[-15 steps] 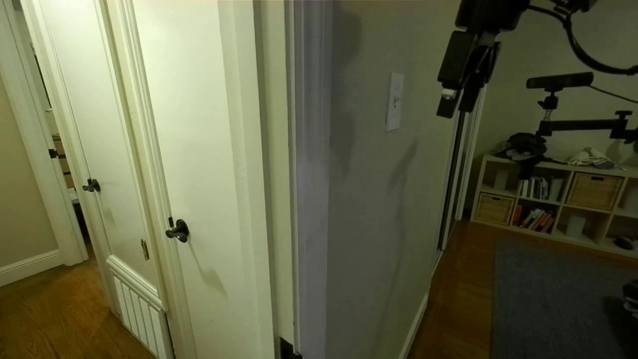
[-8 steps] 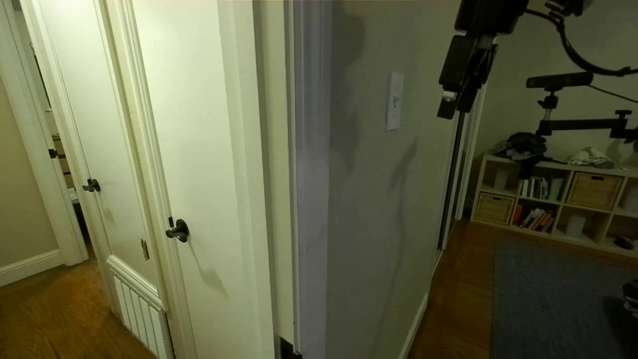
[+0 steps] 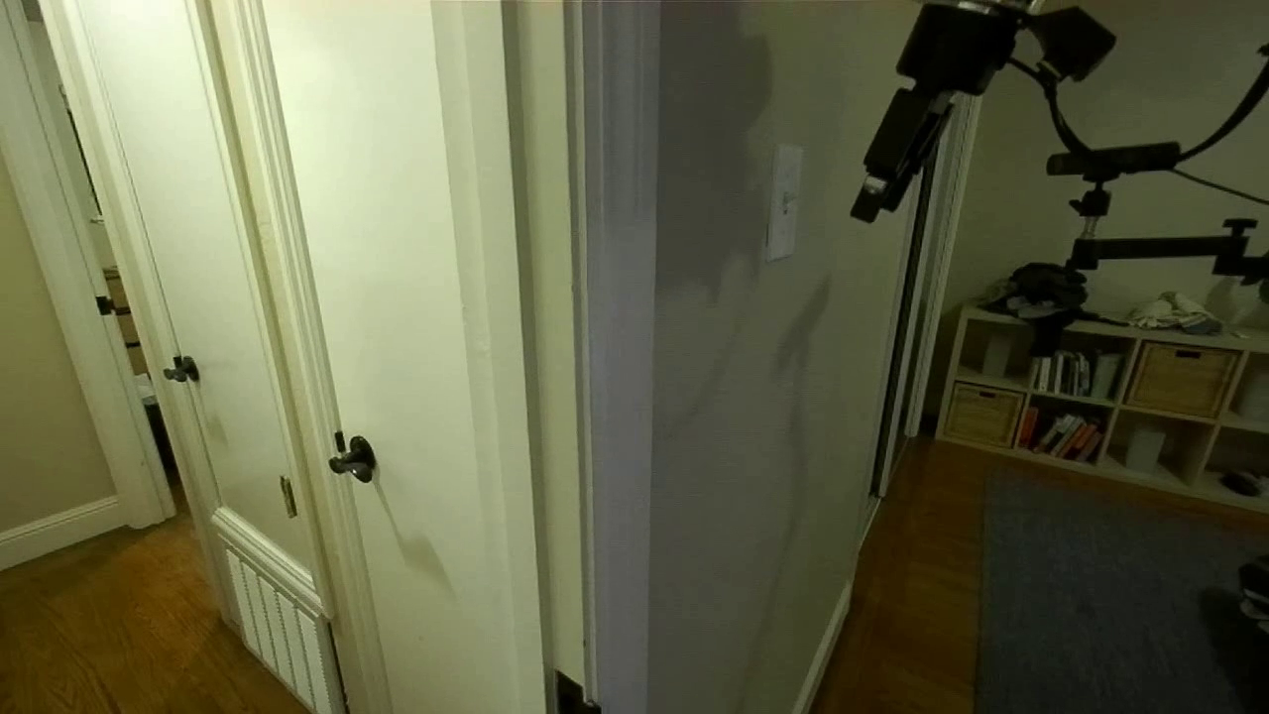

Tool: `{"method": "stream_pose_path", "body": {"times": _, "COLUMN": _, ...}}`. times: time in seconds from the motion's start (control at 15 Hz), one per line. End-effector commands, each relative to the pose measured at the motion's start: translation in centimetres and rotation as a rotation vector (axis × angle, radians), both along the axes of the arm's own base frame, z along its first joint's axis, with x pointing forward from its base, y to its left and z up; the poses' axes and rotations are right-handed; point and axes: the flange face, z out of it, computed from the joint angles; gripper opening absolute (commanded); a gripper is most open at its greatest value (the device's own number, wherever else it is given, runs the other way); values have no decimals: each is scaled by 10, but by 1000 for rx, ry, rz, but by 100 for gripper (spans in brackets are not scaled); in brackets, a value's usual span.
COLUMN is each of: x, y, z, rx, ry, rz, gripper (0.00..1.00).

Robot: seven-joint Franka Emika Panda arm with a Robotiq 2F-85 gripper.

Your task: Flip the switch

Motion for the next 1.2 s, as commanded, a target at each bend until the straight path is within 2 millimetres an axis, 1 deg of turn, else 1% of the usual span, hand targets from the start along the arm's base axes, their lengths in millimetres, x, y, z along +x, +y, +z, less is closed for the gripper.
{"method": "stream_pose_path", "body": {"times": 0.0, "x": 13, "y": -19, "z": -5, "rx": 25, "ry": -82, "rz": 51, "gripper": 72}}
{"method": "stream_pose_path", "body": {"times": 0.13, "x": 21, "y": -25, "z": -5, "rx": 36, "ry": -117, "rz": 68, "gripper": 69}}
{"method": "stream_pose_path", "body": {"times": 0.33, "x": 29, "y": -29, "z": 1, "rx": 38, "ry": -162, "rz": 80, "gripper": 48}}
{"method": "stream_pose_path", "body": {"times": 0.6, "x": 34, "y": -30, "z": 20, "rx": 24, "ry": -189, "rz": 78, "gripper": 21}}
{"method": "stream_pose_path", "body": {"times": 0.8, "x": 36, "y": -32, "z": 34, "rx": 5, "ry": -207, "rz": 69, "gripper": 5}}
{"method": "stream_pose_path", "body": {"times": 0.93, "x": 39, "y": -35, "z": 38, "rx": 12, "ry": -213, "rz": 56, "gripper": 2}}
{"method": "stream_pose_path", "body": {"times": 1.07, "x": 43, "y": -38, "z": 37, "rx": 19, "ry": -214, "rz": 52, "gripper": 0}}
{"method": "stream_pose_path", "body": {"times": 1.13, "x": 45, "y": -40, "z": 35, "rx": 20, "ry": -209, "rz": 49, "gripper": 3}}
